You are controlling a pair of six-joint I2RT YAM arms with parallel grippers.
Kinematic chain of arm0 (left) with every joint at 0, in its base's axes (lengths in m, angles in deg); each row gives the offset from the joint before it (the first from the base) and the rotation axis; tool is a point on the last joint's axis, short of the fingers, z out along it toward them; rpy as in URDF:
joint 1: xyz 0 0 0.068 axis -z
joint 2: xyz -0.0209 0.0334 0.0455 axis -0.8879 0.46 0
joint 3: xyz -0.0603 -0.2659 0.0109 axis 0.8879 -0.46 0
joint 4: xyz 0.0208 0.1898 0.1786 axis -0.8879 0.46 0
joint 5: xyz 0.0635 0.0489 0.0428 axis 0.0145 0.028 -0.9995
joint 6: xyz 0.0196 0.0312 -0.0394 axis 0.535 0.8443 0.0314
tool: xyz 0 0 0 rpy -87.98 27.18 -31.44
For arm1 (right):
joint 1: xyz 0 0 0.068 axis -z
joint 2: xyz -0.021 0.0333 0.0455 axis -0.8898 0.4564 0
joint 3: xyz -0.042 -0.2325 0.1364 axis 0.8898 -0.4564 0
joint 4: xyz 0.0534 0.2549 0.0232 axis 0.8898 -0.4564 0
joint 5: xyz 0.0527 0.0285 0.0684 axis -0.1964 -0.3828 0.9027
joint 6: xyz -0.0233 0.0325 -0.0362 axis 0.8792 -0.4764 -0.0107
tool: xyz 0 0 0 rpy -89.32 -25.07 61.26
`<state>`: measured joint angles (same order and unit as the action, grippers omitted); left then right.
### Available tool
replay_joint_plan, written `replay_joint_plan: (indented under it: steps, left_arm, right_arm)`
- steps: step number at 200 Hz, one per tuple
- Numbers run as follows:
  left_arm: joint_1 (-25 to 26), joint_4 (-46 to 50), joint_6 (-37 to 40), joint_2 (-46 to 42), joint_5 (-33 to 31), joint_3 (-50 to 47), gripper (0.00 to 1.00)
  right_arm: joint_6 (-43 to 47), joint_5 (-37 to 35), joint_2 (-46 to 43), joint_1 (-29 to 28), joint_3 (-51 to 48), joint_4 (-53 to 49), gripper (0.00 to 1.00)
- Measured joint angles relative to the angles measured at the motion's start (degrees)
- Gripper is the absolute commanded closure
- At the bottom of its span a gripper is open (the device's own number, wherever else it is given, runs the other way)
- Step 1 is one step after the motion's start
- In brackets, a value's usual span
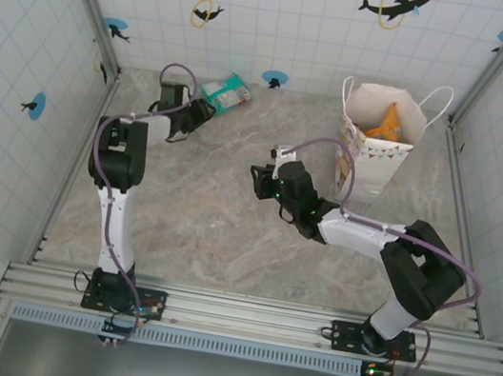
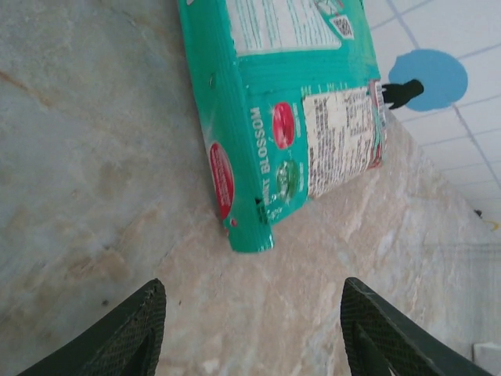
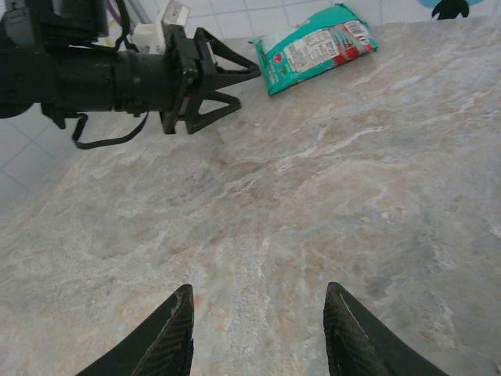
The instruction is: Place the snacks into the paper bag
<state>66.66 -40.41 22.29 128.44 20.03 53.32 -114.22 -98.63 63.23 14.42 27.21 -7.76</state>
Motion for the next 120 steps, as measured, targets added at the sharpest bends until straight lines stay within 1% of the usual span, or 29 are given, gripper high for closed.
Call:
replay_joint_plan:
  steps: [31, 61, 120]
  left_arm:
    - [0.00, -0.39, -1.62, 2.40, -0.17, 2.93, 0.46]
    - [0.00, -0.98, -2.08, 6.01, -0.22, 6.75, 0.47]
    - [0.02, -0.61, -2.91, 9.20, -1.27, 11.63, 0.50]
  right_arm:
    - [-0.52, 1.33, 0.70, -0.42, 1.36, 0.85, 0.54]
    - [-0.92, 2.05, 0.79, -0.76, 2.23, 1.79, 0.54]
    - [-1.36, 2.56, 0.79, -0.74, 2.27, 2.32, 0.54]
